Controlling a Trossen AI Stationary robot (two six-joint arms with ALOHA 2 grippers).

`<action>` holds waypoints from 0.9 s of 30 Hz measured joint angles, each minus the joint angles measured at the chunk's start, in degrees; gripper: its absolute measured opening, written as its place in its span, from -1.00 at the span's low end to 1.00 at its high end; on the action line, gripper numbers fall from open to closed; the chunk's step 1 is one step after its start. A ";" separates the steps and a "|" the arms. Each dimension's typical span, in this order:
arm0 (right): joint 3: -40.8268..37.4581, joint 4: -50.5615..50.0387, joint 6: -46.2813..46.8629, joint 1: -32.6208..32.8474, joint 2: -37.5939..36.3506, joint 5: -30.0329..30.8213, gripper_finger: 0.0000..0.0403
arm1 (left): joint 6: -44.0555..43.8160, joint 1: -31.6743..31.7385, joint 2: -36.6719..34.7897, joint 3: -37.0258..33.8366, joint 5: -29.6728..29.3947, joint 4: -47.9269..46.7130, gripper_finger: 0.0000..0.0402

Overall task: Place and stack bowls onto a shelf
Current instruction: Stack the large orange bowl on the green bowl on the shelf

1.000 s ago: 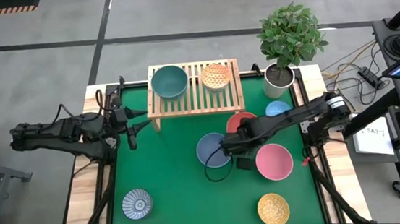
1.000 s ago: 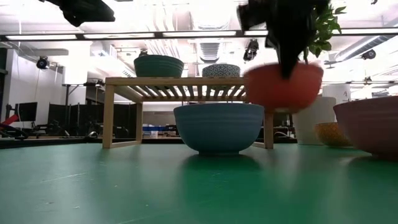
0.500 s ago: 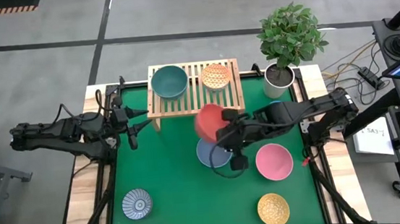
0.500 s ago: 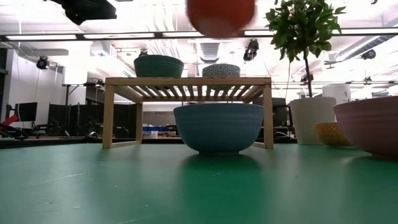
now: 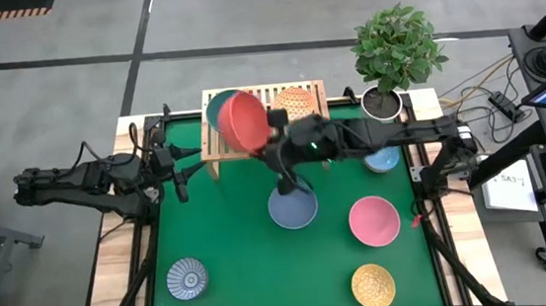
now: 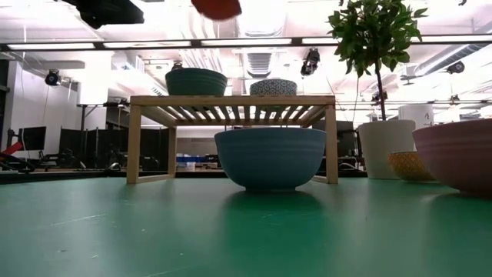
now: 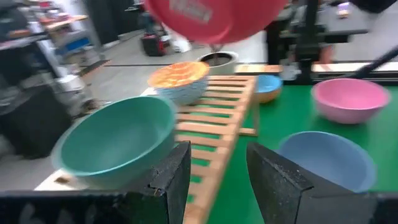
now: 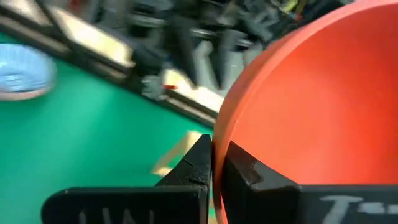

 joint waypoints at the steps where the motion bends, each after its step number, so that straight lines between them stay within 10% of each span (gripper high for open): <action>1: -0.03 0.21 -0.01 -1.39 0.65 -0.02 -0.95 | -0.01 0.01 -0.01 0.00 -1.61 -0.14 -0.31; 27: -0.03 4.33 -2.12 -10.70 9.57 -0.57 -0.95 | 0.00 0.04 0.40 -0.11 -6.37 -1.05 -0.31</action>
